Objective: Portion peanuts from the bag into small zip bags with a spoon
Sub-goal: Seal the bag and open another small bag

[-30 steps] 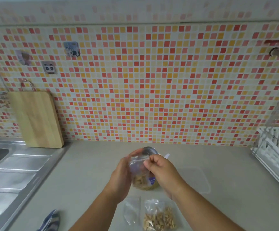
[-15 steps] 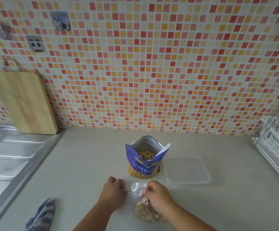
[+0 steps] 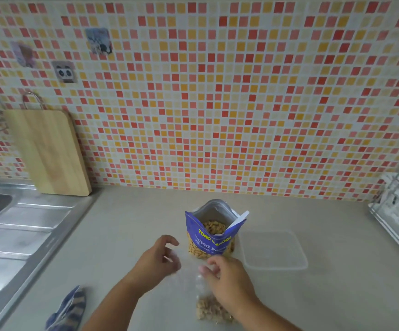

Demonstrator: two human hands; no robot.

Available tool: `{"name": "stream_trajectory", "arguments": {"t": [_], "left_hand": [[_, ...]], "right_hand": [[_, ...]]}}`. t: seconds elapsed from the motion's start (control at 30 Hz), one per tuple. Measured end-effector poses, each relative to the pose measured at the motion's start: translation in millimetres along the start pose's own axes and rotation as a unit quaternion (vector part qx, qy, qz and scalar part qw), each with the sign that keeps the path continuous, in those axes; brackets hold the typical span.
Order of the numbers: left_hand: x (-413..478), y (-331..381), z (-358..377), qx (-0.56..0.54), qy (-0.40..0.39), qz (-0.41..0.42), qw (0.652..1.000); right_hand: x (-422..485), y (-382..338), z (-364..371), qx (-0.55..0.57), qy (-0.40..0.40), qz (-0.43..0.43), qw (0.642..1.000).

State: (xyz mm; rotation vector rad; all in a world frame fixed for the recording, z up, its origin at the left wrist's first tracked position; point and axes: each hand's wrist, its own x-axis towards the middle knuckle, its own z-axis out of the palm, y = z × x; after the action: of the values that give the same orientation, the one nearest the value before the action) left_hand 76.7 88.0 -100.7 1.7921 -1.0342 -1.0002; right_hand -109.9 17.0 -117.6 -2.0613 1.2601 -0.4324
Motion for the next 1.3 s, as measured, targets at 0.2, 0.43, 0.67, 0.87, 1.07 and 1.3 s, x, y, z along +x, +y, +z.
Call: {"name": "stream_trajectory", "arguments": {"t": [0.2, 0.43, 0.67, 0.87, 1.07, 1.3], "left_hand": [[-14.9, 41.9, 6.7, -0.093, -0.076, 0.040, 0.992], [-24.7, 67.2, 8.0, -0.124, -0.118, 0.045, 0.984], [-18.9, 82.6, 33.6, -0.004, 0.110, 0.121, 0.987], [-16.5, 90.1, 41.4, 0.209, 0.205, 0.226, 0.929], [-18.2, 100.4, 46.4, 0.326, 0.227, 0.324, 0.859], [-17.9, 106.3, 49.5, 0.287, 0.094, 0.299, 0.905]], "right_hand": [[-8.8, -45.1, -28.0, 0.309, 0.021, 0.042, 0.950], [-6.3, -51.1, -56.3, 0.255, 0.067, 0.008, 0.965], [-11.1, -54.6, -77.9, 0.264, 0.098, -0.017, 0.959], [-16.0, -61.2, -93.2, 0.280, 0.074, -0.025, 0.957], [-15.2, -62.7, -98.6, 0.232, 0.041, 0.007, 0.972], [-11.3, -61.1, -111.0, 0.145, 0.019, -0.003, 0.989]]}}
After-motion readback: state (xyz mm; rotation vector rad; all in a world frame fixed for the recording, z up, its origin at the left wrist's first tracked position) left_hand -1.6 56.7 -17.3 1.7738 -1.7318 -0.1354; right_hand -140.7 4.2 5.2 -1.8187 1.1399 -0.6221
